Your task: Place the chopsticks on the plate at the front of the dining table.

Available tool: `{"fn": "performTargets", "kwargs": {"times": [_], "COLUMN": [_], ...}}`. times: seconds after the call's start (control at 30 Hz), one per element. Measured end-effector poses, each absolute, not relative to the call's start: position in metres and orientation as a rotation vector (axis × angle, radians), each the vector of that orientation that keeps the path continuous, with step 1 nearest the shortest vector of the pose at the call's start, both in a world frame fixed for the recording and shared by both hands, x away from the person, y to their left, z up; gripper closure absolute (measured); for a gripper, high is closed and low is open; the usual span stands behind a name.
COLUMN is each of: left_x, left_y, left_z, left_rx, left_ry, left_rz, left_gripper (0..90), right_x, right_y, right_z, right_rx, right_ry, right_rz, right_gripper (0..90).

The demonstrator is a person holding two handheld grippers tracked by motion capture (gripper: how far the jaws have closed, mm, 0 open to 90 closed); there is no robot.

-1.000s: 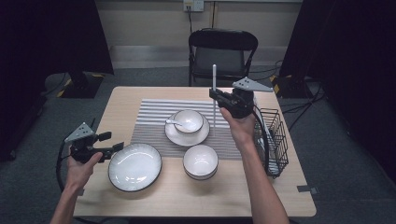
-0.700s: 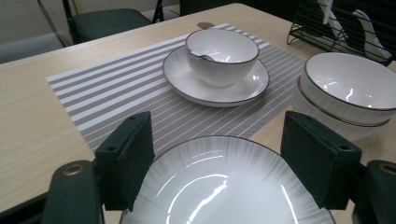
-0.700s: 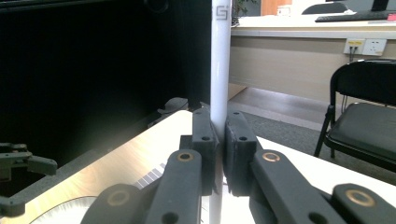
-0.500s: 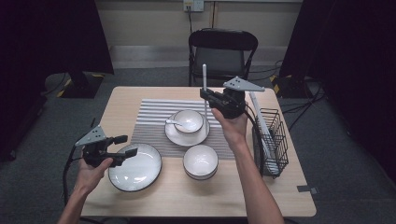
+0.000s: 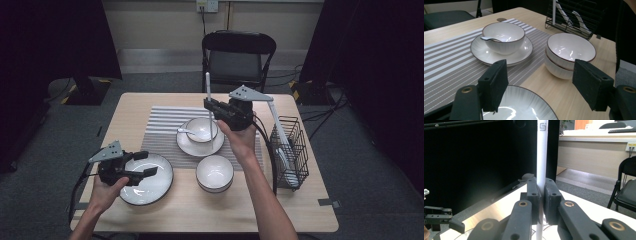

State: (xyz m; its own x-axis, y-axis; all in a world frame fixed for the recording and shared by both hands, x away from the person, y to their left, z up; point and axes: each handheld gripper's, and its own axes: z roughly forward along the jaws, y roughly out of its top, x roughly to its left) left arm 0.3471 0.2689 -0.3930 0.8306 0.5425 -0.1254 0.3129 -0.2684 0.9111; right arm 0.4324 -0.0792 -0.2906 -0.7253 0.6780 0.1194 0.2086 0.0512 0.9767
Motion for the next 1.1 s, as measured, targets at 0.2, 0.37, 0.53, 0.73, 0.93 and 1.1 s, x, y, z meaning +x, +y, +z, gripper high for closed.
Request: {"fn": "performTargets", "kwargs": {"times": [0.2, 0.37, 0.53, 0.73, 0.93, 1.1], "left_x": [0.341, 0.335, 0.327, 0.331, 0.333, 0.327], "left_y": [0.258, 0.253, 0.244, 0.236, 0.228, 0.229], "left_z": [-0.391, -0.39, -0.387, -0.391, -0.389, -0.39], "left_rx": [1.87, 1.882, 1.889, 1.903, 1.925, 1.898], "left_ry": [0.603, 0.588, 0.561, 0.565, 0.571, 0.574], "left_rz": [0.24, 0.228, 0.246, 0.27, 0.3, 0.312], "left_gripper": [28.4, 28.6, 28.6, 30.6, 31.5, 31.0], "right_x": [0.429, 0.426, 0.423, 0.416, 0.409, 0.404], "right_y": [-0.072, -0.067, -0.061, -0.05, -0.034, -0.025], "right_z": [-0.292, -0.292, -0.293, -0.295, -0.3, -0.302], "right_rx": [0.877, 0.861, 0.845, 0.816, 0.79, 0.764], "right_ry": [1.973, 1.979, 1.994, 2.018, 2.051, 2.075], "right_rz": [1.729, 1.731, 1.735, 1.759, 1.784, 1.779], "right_gripper": [84.7, 84.7, 84.7, 84.7, 84.7, 84.7]}}
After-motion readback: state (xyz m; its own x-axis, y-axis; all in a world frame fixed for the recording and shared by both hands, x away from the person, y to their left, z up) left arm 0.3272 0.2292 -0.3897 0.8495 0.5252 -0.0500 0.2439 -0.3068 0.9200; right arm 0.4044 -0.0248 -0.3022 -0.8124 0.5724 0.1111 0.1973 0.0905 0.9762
